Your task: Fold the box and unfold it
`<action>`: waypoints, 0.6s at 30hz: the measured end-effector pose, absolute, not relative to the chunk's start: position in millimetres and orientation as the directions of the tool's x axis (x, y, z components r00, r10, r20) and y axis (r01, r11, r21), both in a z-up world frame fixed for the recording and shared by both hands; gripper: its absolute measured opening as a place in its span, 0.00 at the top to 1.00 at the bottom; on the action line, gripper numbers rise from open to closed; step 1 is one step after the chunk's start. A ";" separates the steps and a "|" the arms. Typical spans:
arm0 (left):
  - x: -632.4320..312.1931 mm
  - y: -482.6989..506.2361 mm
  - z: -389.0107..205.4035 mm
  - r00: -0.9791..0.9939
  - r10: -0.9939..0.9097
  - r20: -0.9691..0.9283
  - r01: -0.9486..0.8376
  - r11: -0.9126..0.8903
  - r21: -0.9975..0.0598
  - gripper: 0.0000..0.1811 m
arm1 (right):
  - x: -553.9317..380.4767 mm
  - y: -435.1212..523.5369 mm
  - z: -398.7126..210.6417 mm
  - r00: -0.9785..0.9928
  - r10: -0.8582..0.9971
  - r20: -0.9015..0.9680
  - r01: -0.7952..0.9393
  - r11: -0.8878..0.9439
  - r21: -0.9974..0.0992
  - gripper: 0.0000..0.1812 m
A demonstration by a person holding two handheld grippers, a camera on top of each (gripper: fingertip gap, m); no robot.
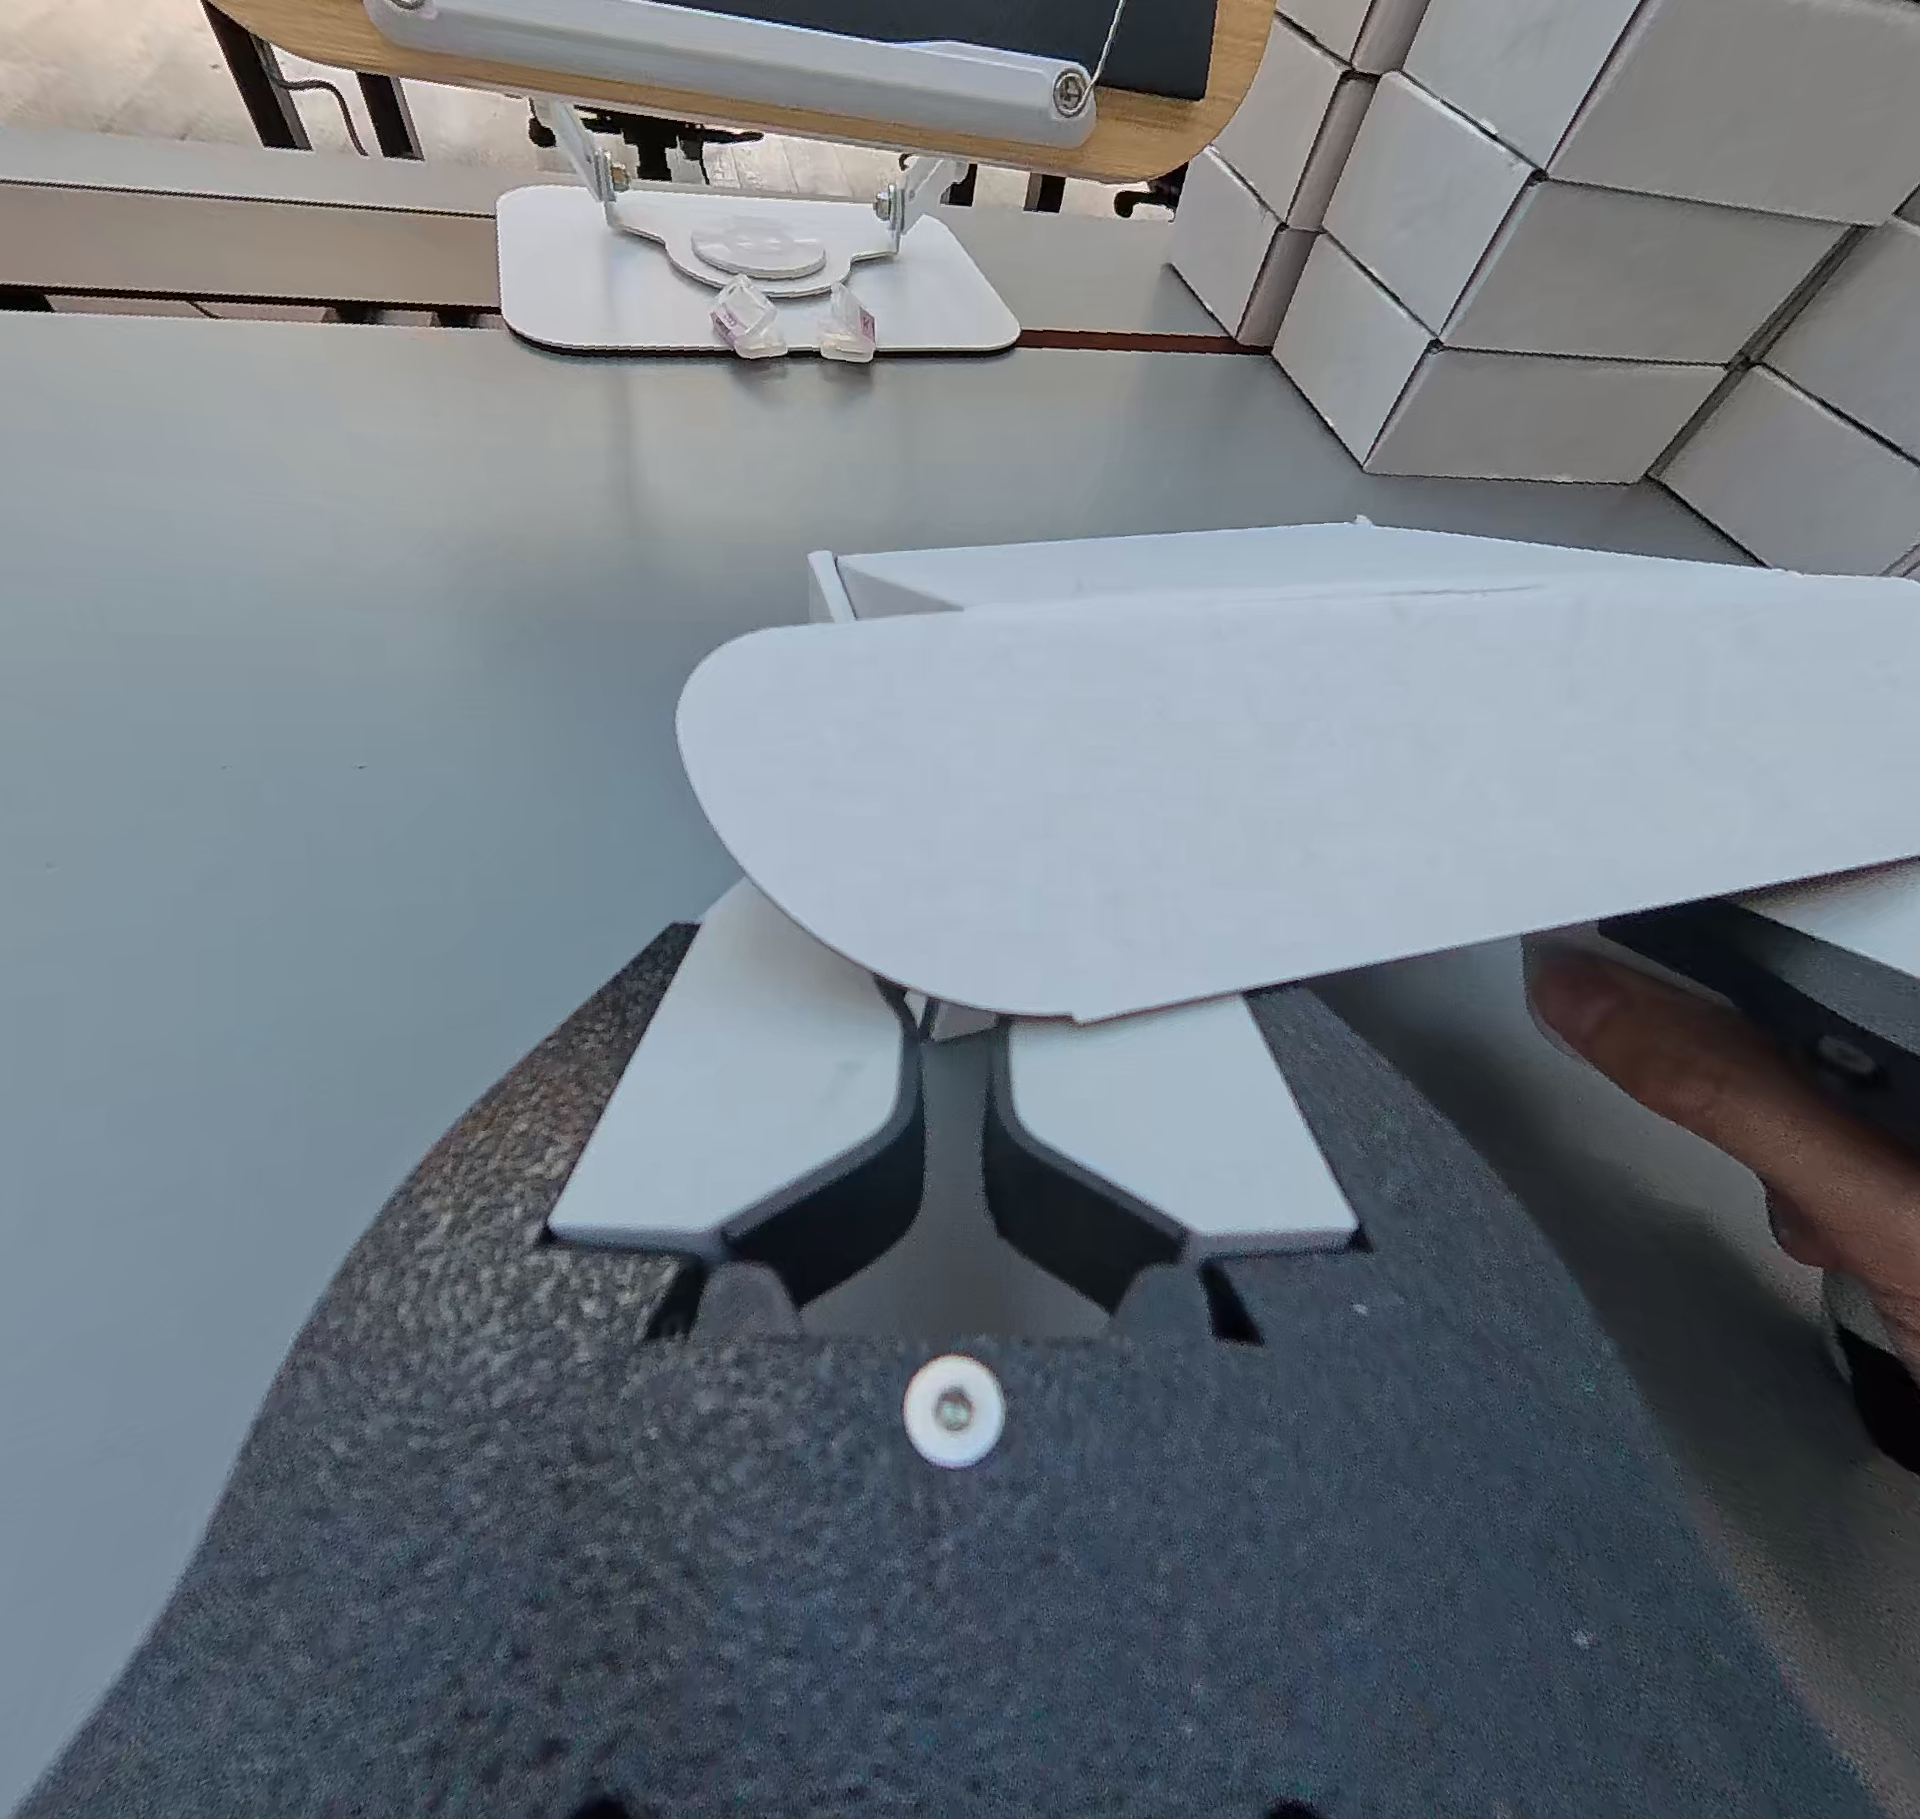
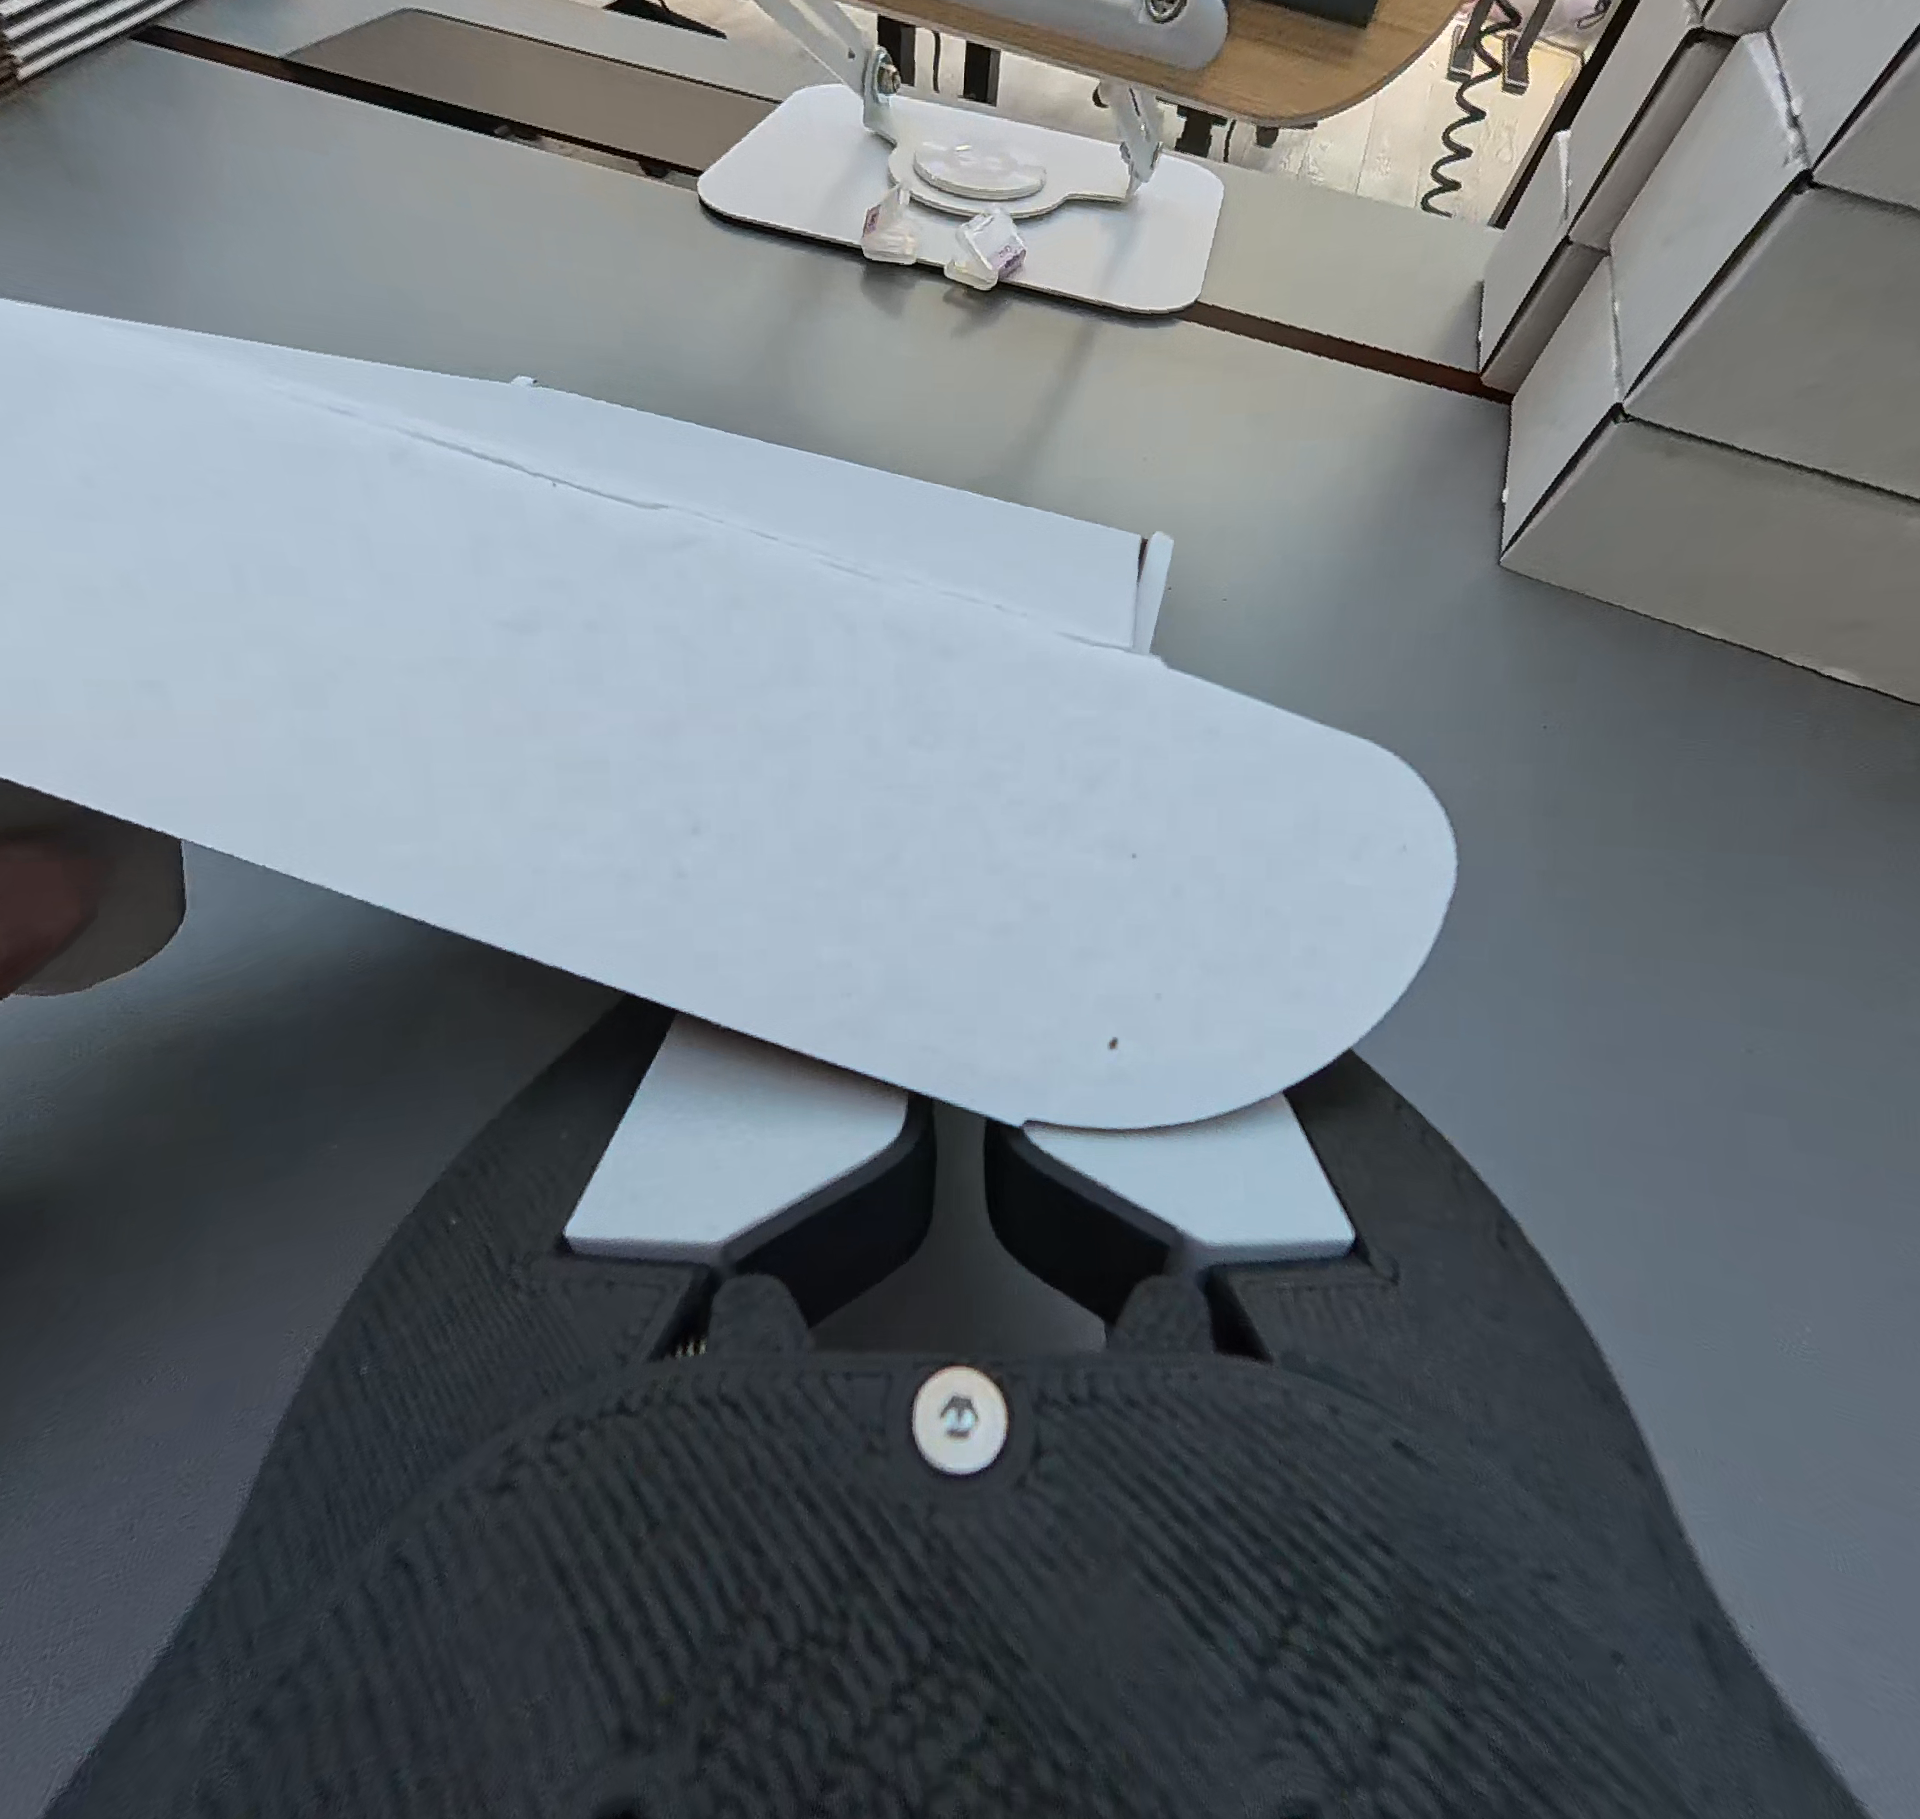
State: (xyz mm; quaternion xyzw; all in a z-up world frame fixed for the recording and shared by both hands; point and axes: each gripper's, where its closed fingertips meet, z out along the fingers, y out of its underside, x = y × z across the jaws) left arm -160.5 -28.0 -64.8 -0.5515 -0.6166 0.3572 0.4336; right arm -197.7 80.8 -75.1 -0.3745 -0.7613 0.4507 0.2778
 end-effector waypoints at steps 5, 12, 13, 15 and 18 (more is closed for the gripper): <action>-151.1 -26.4 -60.3 0.120 0.992 0.027 0.354 -0.018 -0.935 0.90 | -197.6 80.8 -75.2 -0.571 0.817 0.086 0.318 0.316 -0.894 0.97; -106.2 -48.6 -45.2 0.426 0.904 -0.016 0.372 -0.191 -0.908 0.82 | -197.6 80.5 -75.4 -0.575 0.814 0.083 0.317 0.315 -0.895 0.98; -100.6 -54.8 -39.9 0.454 0.891 0.021 0.393 -0.179 -0.902 0.81 | -197.6 80.4 -75.4 -0.575 0.814 0.083 0.317 0.315 -0.895 0.98; -95.1 -62.7 -14.0 0.487 0.863 0.133 0.399 -0.085 -0.913 0.85 | -197.7 80.5 -75.4 -0.574 0.814 0.085 0.316 0.316 -0.895 0.98; -100.0 -57.1 37.3 0.567 0.754 0.330 0.387 0.110 -0.915 0.96 | -197.6 80.4 -75.4 -0.574 0.814 0.084 0.316 0.316 -0.895 0.98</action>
